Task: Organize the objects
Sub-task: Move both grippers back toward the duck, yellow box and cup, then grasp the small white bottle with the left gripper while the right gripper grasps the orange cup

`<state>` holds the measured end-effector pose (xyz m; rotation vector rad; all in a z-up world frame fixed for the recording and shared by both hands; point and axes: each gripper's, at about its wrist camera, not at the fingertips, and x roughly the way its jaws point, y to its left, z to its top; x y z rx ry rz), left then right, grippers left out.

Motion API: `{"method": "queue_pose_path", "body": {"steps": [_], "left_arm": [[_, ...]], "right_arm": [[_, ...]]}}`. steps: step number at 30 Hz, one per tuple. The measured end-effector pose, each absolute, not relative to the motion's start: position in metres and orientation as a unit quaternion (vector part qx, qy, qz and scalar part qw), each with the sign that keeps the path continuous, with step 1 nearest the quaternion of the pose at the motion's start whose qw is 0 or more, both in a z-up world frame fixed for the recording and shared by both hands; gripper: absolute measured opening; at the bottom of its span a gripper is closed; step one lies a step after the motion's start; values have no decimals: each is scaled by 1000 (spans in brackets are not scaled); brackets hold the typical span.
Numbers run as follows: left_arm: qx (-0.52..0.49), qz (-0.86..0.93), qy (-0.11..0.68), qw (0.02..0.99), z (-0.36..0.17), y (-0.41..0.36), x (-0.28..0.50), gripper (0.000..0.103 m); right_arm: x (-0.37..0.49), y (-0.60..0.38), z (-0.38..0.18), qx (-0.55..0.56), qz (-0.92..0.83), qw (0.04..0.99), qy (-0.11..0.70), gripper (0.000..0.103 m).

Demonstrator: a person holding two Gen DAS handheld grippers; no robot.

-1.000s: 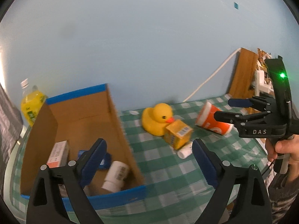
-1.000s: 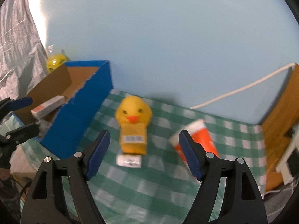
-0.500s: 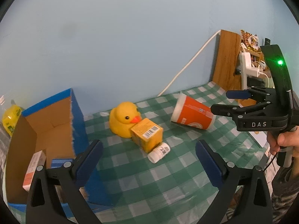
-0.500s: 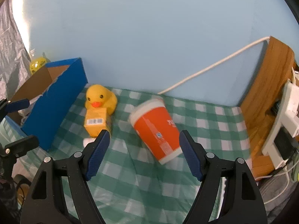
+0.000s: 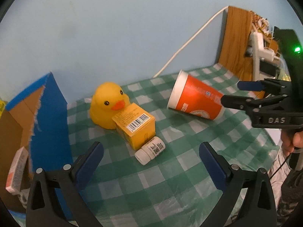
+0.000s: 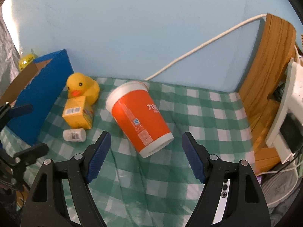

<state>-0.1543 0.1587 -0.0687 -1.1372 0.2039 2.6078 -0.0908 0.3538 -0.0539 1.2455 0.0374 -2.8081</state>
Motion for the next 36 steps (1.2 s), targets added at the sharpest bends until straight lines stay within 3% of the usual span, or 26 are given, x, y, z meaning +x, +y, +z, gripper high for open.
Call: {"method": "queue_pose_path", "body": {"steps": [14, 27, 30, 32, 36], "left_arm": [[-455, 886, 21, 84, -111, 158, -198, 102], [-467, 879, -19, 93, -131, 150, -208, 100], [-459, 884, -12, 93, -129, 149, -206, 84], [-454, 886, -10, 98, -128, 148, -204, 67], [-448, 888, 10, 102, -130, 147, -201, 52]], "right_arm": [[-126, 360, -84, 426, -902, 56, 27, 77], [-143, 354, -104, 442, -895, 58, 25, 77], [-148, 350, -107, 446, -893, 59, 30, 77], [-151, 348, -110, 449, -891, 57, 33, 77], [-159, 343, -116, 457, -887, 59, 30, 77]]}}
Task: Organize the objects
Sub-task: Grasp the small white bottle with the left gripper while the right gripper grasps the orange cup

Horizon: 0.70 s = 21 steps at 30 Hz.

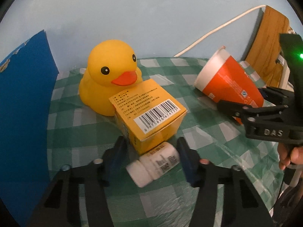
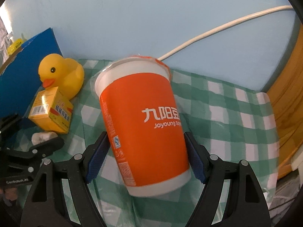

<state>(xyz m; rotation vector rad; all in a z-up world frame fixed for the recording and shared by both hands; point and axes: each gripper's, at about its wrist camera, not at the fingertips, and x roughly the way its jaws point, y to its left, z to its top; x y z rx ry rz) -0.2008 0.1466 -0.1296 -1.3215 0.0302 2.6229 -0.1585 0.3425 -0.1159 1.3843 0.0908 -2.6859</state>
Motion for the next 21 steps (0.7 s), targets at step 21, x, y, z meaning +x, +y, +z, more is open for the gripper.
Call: {"method": "queue_pose_path", "body": {"steps": [21], "left_arm": [[-427, 892, 26, 149, -135, 138, -161, 41]], "right_arm": [[-122, 308, -122, 455, -887, 69, 24, 68]]}}
